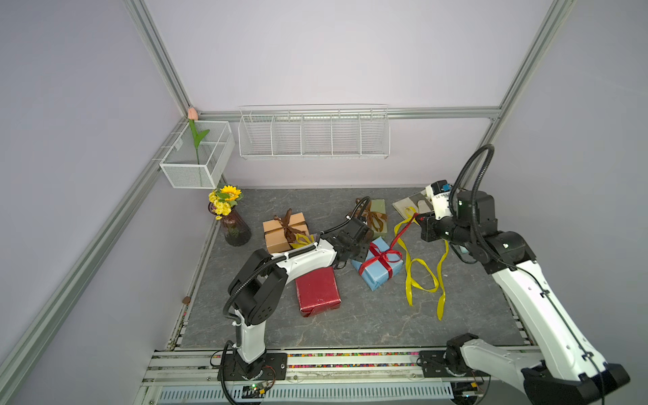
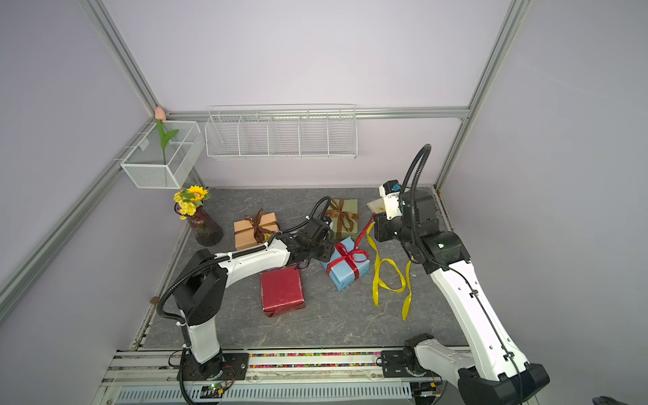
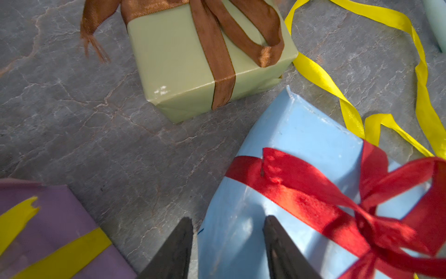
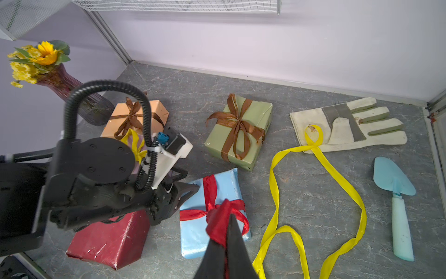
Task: Untie the ribbon bows on the gift boxes
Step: Untie the ribbon from the gift box.
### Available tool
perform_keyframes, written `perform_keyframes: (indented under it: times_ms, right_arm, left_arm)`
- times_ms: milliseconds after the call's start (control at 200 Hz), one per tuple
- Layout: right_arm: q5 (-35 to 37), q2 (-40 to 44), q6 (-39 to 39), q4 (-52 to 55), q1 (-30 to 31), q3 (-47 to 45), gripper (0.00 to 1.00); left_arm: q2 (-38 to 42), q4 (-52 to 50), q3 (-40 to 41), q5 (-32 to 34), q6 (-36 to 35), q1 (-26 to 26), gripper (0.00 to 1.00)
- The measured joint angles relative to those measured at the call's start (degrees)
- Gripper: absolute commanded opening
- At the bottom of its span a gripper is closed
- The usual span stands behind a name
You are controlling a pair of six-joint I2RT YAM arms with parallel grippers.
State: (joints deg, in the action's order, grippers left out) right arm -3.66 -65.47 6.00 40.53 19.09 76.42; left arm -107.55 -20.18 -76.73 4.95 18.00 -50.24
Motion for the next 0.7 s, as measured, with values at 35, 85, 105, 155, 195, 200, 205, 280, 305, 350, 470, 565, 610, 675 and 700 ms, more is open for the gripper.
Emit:
perform_keyframes:
  times_ms: [35, 85, 105, 155, 195, 200, 205, 280, 305, 350, 470, 565, 610, 675, 700]
  right_arm:
    - [0.0, -1.1, 0.0, -0.3, -0.1, -0.2, 0.07]
    - [0.0, -2.3, 0.2, -0.6, -0.3, -0.6, 0.06]
    - [0.1, -2.7, 0.3, -0.7, -0.3, -0.8, 0.06]
    - [0.1, -3.5, 0.6, -0.9, -0.7, -1.5, 0.07]
    - [0.2, -3.8, 0.9, -1.0, -0.9, -1.9, 0.07]
    - [0.2, -3.9, 0.9, -1.0, -0.9, -1.9, 0.07]
    - [0.2, -3.9, 0.9, -1.0, -1.0, -2.0, 0.07]
    - [0.2, -3.9, 1.4, -1.0, -1.4, -2.8, 0.07]
    - [0.2, -3.8, 1.5, -1.0, -1.6, -2.9, 0.07]
    - [0.3, -3.8, 1.7, -1.0, -1.8, -3.0, 0.07]
    - [1.1, -3.4, 2.6, -1.0, -2.1, -3.3, 0.07]
    - [2.4, -2.3, 3.1, -1.0, -2.3, -5.2, 0.07]
    - [3.0, -1.6, 3.4, -0.9, -2.5, -6.8, 0.07]
    - [3.7, -0.5, 3.9, -0.6, -2.8, -9.1, 0.07]
    - [3.9, -0.2, 4.1, -0.5, -2.9, -9.8, 0.08]
  left_arm:
    - [0.4, -0.4, 0.2, 0.0, 0.0, 0.0, 0.50]
    - [1.2, -1.5, 0.5, -0.2, 0.0, -0.2, 0.50]
    - [1.6, -2.0, 0.7, -0.3, -0.1, -0.2, 0.50]
    - [2.6, -2.9, 1.0, -0.7, -0.2, -0.3, 0.50]
    - [3.4, -3.4, 1.0, -1.2, -0.5, -0.4, 0.51]
    - [3.5, -3.5, 1.0, -1.3, -0.5, -0.4, 0.50]
    - [3.6, -3.5, 1.0, -1.4, -0.7, -0.4, 0.50]
    - [5.1, -3.7, 1.0, -3.7, -2.0, -0.5, 0.50]
    - [5.5, -3.7, 1.0, -4.3, -2.5, -0.6, 0.51]
    - [5.9, -3.6, 1.0, -5.2, -3.4, -0.9, 0.50]
    - [6.0, -3.4, 1.1, -6.8, -5.0, -2.0, 0.50]
    - [6.0, -3.3, 1.1, -8.1, -5.9, -2.8, 0.51]
    - [5.9, -3.2, 1.1, -8.4, -6.4, -3.1, 0.51]
    - [5.5, -3.2, 1.1, -8.7, -7.0, -3.5, 0.51]
    - [5.3, -3.2, 1.1, -8.9, -7.3, -3.7, 0.51]
